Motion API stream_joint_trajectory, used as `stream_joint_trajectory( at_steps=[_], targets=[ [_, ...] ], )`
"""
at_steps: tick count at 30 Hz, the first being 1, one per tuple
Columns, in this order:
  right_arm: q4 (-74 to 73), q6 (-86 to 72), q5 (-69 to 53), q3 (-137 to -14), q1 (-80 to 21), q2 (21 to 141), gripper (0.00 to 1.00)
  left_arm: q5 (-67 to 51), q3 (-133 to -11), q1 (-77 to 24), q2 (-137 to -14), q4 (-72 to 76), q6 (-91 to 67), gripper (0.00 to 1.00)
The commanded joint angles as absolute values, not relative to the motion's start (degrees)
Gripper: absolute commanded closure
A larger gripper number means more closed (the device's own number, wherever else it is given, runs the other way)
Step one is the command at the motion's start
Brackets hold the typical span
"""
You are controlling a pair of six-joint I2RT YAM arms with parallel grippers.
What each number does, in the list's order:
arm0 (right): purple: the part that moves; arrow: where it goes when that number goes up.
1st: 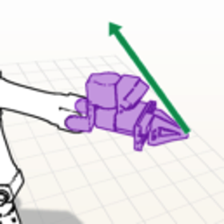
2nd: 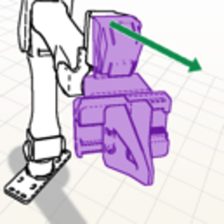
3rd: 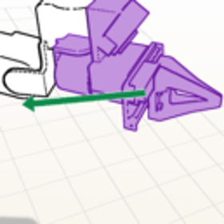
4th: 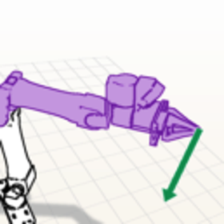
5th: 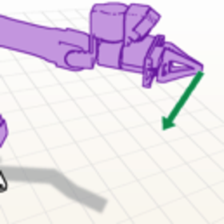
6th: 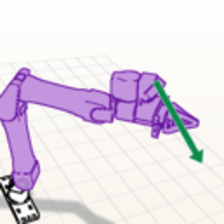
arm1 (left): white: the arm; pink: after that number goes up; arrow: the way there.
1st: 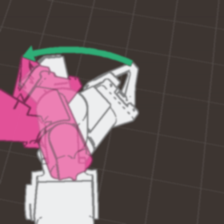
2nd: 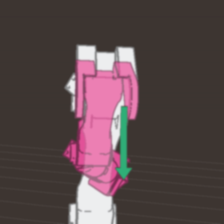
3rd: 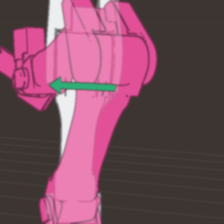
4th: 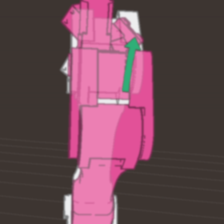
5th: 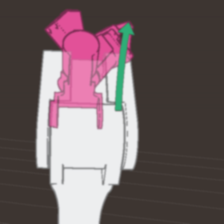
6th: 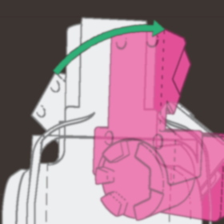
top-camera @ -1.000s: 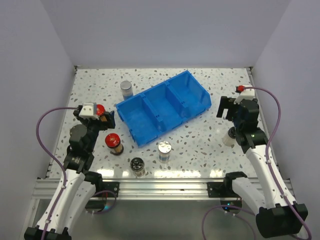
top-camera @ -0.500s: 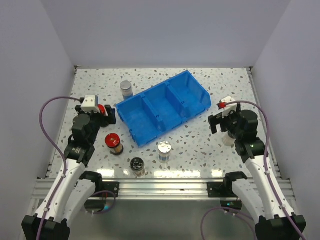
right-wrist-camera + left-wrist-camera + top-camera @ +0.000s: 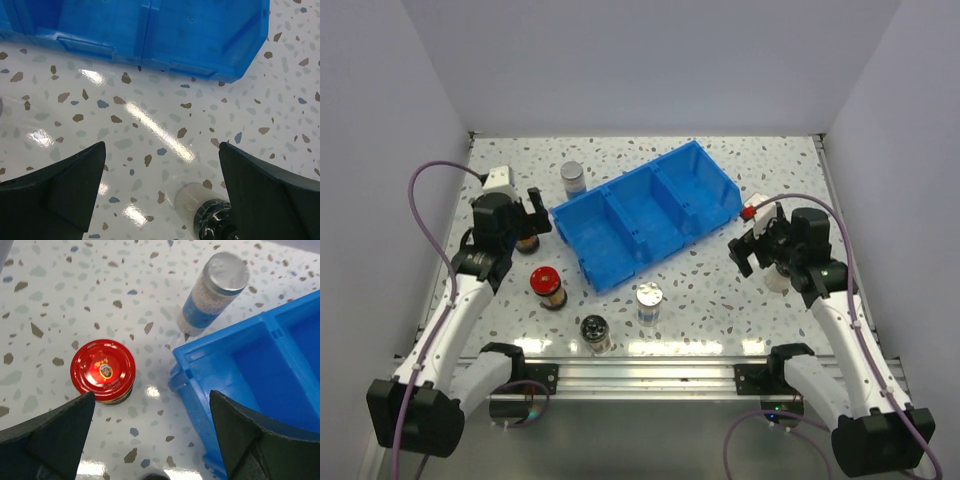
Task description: Organize the condiment bottles
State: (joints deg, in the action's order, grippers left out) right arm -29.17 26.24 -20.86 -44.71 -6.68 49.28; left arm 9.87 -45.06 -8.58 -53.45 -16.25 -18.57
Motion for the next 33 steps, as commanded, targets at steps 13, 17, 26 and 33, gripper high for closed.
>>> stream_joint_trajectory(
  at_steps=[13,17,26,33],
  targets=[
    [-29.00,27.42,-21.80,-46.05,-6.68,47.29,0.01,20.74,-52.64,-4.84,-71.10,-22.59,-25.14,0.02],
    [-28.83,27.42,-21.53,-46.05,-6.68,47.37,0.01,20.22,-52.56,-2.91,-73.12,-20.66,-24.70,0.03],
    [-28.74,27.33,-21.18,-45.88,-6.77,47.64,0.01,17.14,-55.28,-0.62,-78.83,-17.75,-24.26,0.19],
    [-28.65,27.42,-20.83,-45.88,-6.77,47.55,0.01,14.68,-55.28,1.32,-79.46,-16.53,-21.89,0.84]
  ],
)
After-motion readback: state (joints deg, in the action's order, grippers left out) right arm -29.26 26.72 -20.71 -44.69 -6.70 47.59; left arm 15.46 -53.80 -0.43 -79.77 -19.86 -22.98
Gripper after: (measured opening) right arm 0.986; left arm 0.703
